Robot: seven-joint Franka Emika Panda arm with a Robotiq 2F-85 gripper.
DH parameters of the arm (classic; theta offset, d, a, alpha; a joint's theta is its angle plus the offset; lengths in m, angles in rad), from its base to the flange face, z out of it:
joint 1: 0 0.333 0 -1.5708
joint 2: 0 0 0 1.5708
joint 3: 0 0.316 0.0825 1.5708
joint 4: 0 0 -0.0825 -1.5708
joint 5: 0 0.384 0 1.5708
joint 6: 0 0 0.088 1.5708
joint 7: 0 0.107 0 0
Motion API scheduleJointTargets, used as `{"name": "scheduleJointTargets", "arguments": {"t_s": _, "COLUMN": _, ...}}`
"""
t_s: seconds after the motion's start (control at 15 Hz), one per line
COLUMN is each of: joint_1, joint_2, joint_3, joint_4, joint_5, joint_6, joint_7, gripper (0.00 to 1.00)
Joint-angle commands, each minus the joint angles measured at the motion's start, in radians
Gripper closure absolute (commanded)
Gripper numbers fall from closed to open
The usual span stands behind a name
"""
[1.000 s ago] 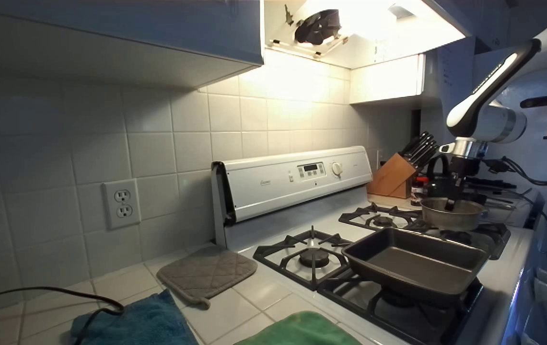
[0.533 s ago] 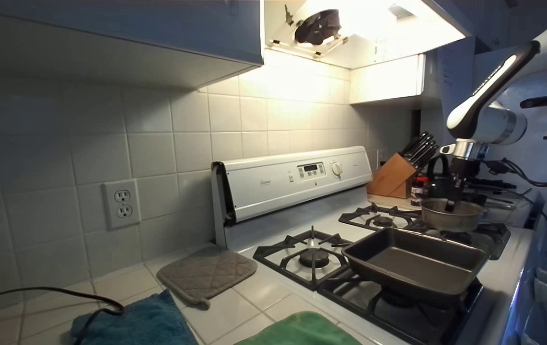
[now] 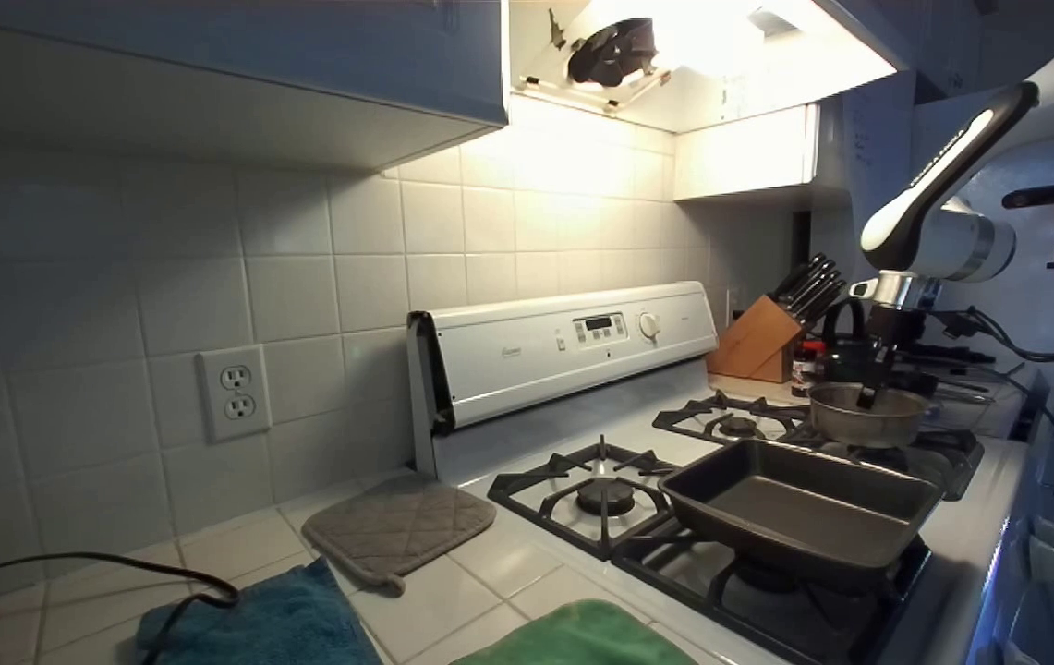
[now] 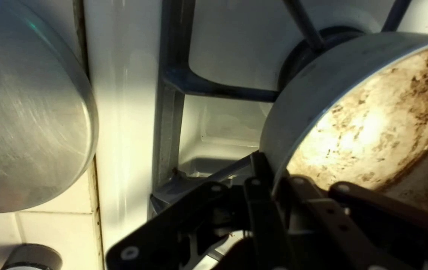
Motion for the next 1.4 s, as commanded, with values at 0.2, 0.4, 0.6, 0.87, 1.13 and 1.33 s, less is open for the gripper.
{"name": "scheduleJointTargets", "arguments": {"t_s": 0.2, "joint_1": 0.008, "joint_2": 0.004, "joint_3": -0.004, "joint_4": -0.015, "joint_5": 0.013, "joint_6": 0.026, "joint_7": 0.047, "gripper": 0.97}}
{"name": "scheduleJointTargets", "arguments": {"t_s": 0.4, "joint_1": 0.006, "joint_2": 0.002, "joint_3": -0.006, "joint_4": -0.014, "joint_5": 0.009, "joint_6": 0.017, "joint_7": 0.061, "gripper": 0.99}}
{"name": "scheduleJointTargets", "arguments": {"t_s": 0.6, "joint_1": 0.001, "joint_2": -0.001, "joint_3": -0.008, "joint_4": -0.014, "joint_5": 0.011, "joint_6": 0.016, "joint_7": 0.064, "gripper": 0.99}}
{"name": "scheduleJointTargets", "arguments": {"t_s": 0.87, "joint_1": -0.004, "joint_2": -0.009, "joint_3": -0.01, "joint_4": -0.024, "joint_5": 0.014, "joint_6": 0.006, "joint_7": 0.061, "gripper": 0.99}}
{"name": "scheduleJointTargets", "arguments": {"t_s": 1.13, "joint_1": -0.009, "joint_2": -0.022, "joint_3": -0.006, "joint_4": -0.038, "joint_5": 0.03, "joint_6": 0.008, "joint_7": 0.052, "gripper": 0.99}}
{"name": "scheduleJointTargets", "arguments": {"t_s": 1.33, "joint_1": -0.013, "joint_2": -0.026, "joint_3": -0.004, "joint_4": -0.055, "joint_5": 0.047, "joint_6": 0.015, "joint_7": 0.052, "gripper": 0.99}}
